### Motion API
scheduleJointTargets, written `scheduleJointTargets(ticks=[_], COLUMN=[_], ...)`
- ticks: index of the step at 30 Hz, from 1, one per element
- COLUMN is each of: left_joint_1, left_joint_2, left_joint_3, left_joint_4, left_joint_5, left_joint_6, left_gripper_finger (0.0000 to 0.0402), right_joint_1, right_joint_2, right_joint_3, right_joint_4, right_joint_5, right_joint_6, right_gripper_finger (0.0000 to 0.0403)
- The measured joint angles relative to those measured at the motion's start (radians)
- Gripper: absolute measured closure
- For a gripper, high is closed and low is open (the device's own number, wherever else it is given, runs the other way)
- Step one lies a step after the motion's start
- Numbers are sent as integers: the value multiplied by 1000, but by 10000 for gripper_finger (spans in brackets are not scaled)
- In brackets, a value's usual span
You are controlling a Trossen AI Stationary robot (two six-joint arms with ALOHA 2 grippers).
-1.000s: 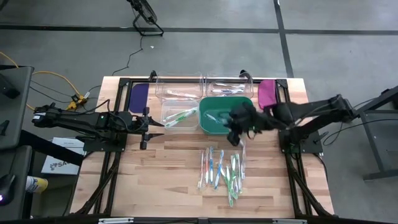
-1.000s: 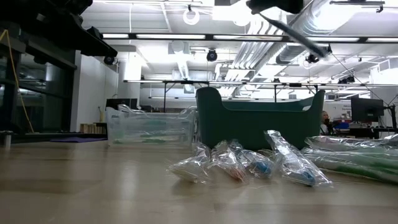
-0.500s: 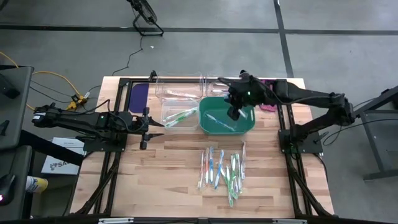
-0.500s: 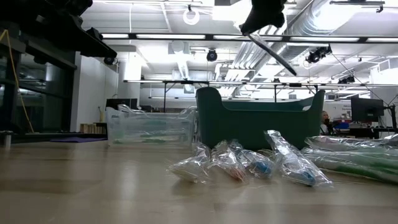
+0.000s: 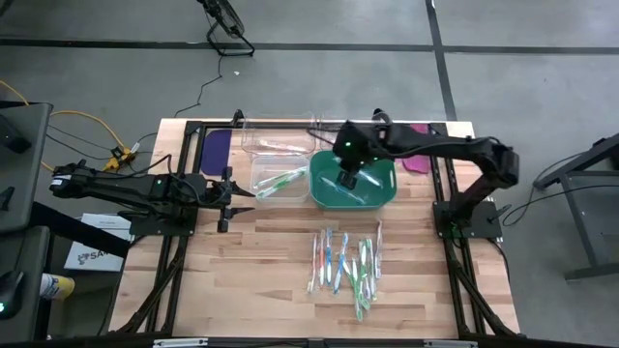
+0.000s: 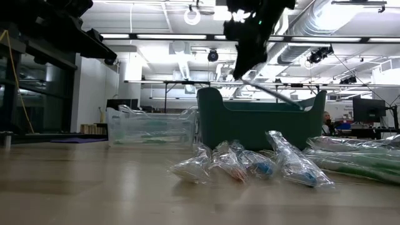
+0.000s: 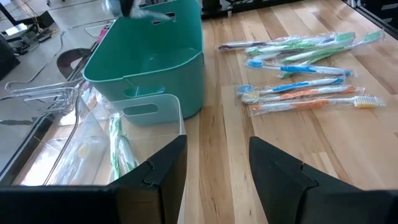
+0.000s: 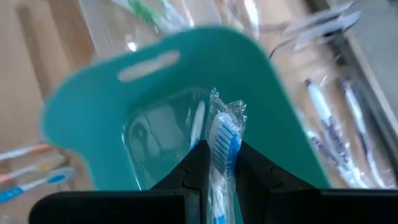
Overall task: Pick & Place Toothbrushes
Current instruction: Put the blue toothbrush into the green bin, then put the purple toothbrush into the right transparent bin
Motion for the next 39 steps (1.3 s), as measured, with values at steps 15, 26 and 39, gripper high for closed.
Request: scheduleJointTargets(ticks=[15,26,39], left_joint_1=[0,0,0], left_joint_2=[0,0,0], left_joint_3=[0,0,0], left_joint_4=[-6,-6,-34], left_joint_5=[0,1,2], left_joint_6=[-1,-1,-9], left_gripper_finger=[236,236,236], right_joint_1=[14,16,174], right_joint_2=[110,47,-128], right_joint_3=[0,0,0], right_joint_4=[-27,-152,-303], right_joint_5=[52,12,-79], right_joint_6=[86,499,836], right_gripper_finger=[277,239,256])
